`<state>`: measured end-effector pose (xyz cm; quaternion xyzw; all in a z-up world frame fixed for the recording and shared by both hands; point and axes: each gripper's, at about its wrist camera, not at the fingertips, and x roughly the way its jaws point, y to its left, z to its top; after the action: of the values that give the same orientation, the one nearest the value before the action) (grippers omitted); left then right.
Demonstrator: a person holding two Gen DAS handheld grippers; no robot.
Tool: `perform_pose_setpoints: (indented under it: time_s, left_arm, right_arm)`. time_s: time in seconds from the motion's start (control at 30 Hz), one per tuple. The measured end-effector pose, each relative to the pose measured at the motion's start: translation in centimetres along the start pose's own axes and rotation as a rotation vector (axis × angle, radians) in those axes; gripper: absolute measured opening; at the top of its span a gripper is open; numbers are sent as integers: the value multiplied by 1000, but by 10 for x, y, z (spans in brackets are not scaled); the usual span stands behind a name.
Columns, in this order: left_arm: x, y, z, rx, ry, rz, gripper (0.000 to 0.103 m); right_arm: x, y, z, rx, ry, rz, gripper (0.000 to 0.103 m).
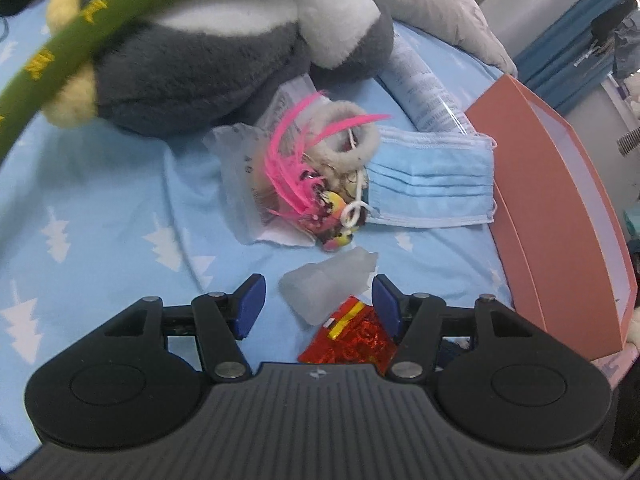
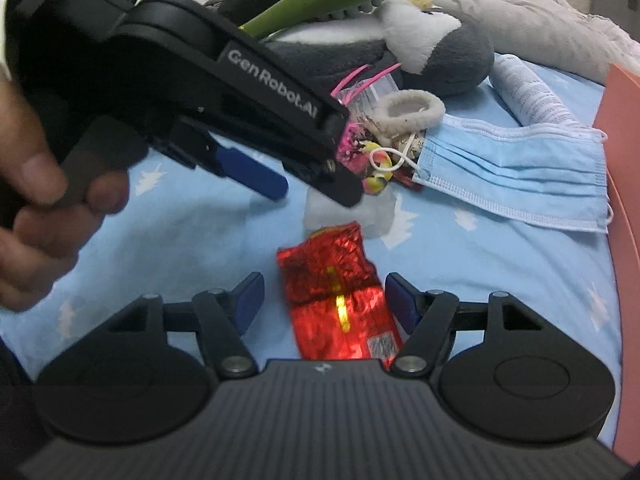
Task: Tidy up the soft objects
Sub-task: 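Close the right gripper on the red candy packet, then carry the red packet with the right gripper into the pink box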
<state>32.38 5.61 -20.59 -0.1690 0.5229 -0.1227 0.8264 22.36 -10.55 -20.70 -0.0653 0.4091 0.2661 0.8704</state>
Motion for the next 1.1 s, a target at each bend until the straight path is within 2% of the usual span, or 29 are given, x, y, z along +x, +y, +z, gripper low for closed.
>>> perform_pose_setpoints:
  time_s: [0.2,0.27,0.33,0.53,0.67,0.8,0.9,1.1]
  left_arm:
    - [13,5,-1,-22,13,-16,60]
    - [13,6,-1,-26,15,-17,45]
    - [13,8,-2,-32,13,-16,41]
    - [3,7,-7,-62,-11,-5,22]
    - [-5,1,-15,-53,-23,14,19]
    - [-16,-2,-26,-88,-51,20,18]
    - [-27,-7,-35,-92,-74,31,13]
    - [-48,-14,-59,-85,-97,53,13]
  right_arm:
    - [12,-9,7,4,-1,12,69]
    - [13,-10,7,-7,2,23,69]
    - [13,-11,7,-9,7,28,62]
    - [6,-8,5,8,19,18,59]
    - [-7,-9,-2,55,28,-9,59]
    - [-21,-15,-10,125,35,-41,59]
    - [-32,-19,-15,174,19,-59,59]
    - [-52,-31,-22,277,-17,-113,59]
